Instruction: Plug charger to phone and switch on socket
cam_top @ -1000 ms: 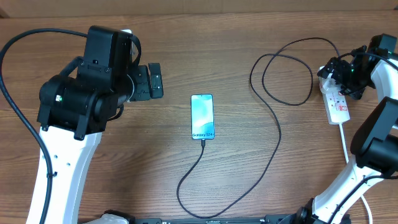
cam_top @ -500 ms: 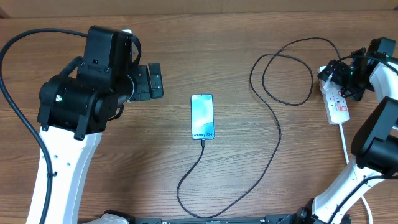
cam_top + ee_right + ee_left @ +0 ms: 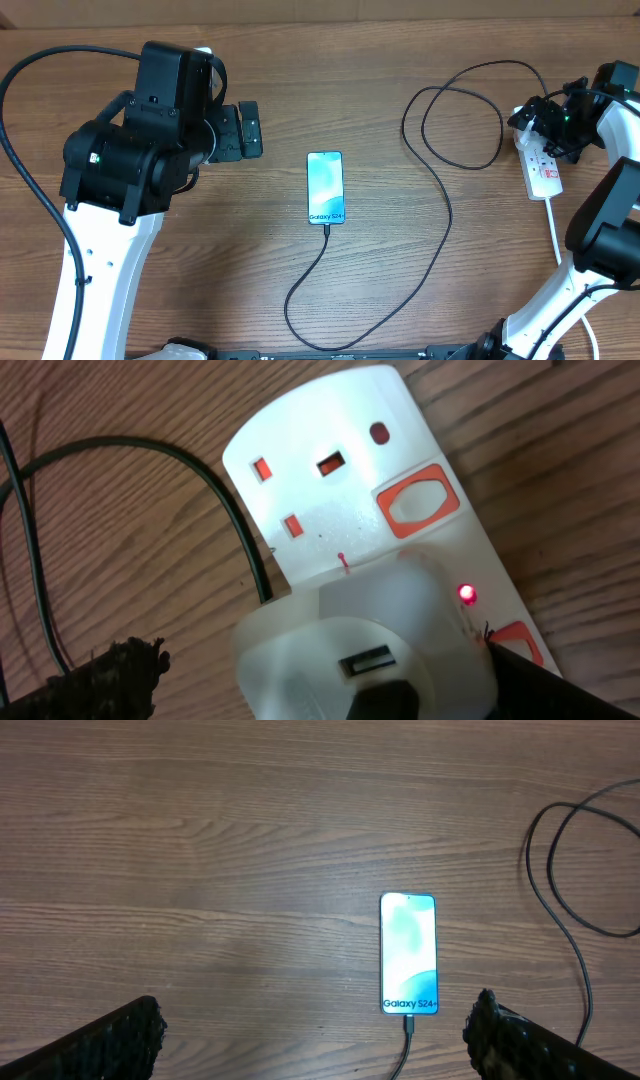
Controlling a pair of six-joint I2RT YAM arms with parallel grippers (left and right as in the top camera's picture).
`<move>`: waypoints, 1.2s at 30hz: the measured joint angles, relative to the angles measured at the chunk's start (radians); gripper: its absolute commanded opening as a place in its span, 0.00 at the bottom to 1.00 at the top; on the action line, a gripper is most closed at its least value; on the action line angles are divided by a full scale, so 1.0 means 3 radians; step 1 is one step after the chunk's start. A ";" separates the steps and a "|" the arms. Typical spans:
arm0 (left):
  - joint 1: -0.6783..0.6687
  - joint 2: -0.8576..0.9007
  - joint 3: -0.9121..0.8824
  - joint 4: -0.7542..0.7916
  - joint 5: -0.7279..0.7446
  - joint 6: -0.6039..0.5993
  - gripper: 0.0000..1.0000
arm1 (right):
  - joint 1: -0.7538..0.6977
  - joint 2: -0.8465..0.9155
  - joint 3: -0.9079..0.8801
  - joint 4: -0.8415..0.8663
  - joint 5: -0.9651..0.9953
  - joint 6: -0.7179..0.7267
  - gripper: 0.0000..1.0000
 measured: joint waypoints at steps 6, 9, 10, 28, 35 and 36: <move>0.0000 0.0000 0.0000 0.0000 0.0000 0.0000 1.00 | 0.0037 -0.0014 0.0014 -0.0355 -0.0327 0.0155 1.00; 0.0000 0.0000 0.0000 0.0000 0.0000 0.0000 1.00 | 0.0029 -0.0014 0.0036 -0.0535 -0.0373 0.0197 1.00; 0.0000 0.0000 0.0000 0.0000 0.0000 0.0000 1.00 | 0.0017 -0.0014 0.0055 -0.0595 -0.0370 0.0210 1.00; 0.0000 0.0000 0.0000 0.0001 -0.0001 0.0000 1.00 | -0.0104 -0.1691 0.0491 -0.1385 0.0058 0.0403 1.00; 0.0000 0.0000 0.0000 0.0000 -0.0001 0.0000 1.00 | 0.0022 -0.2247 0.0528 -0.1391 0.0065 0.0418 1.00; 0.0000 0.0000 0.0000 0.0000 -0.0001 0.0000 1.00 | 0.0019 -0.2269 0.0528 -0.1392 0.0066 0.0418 1.00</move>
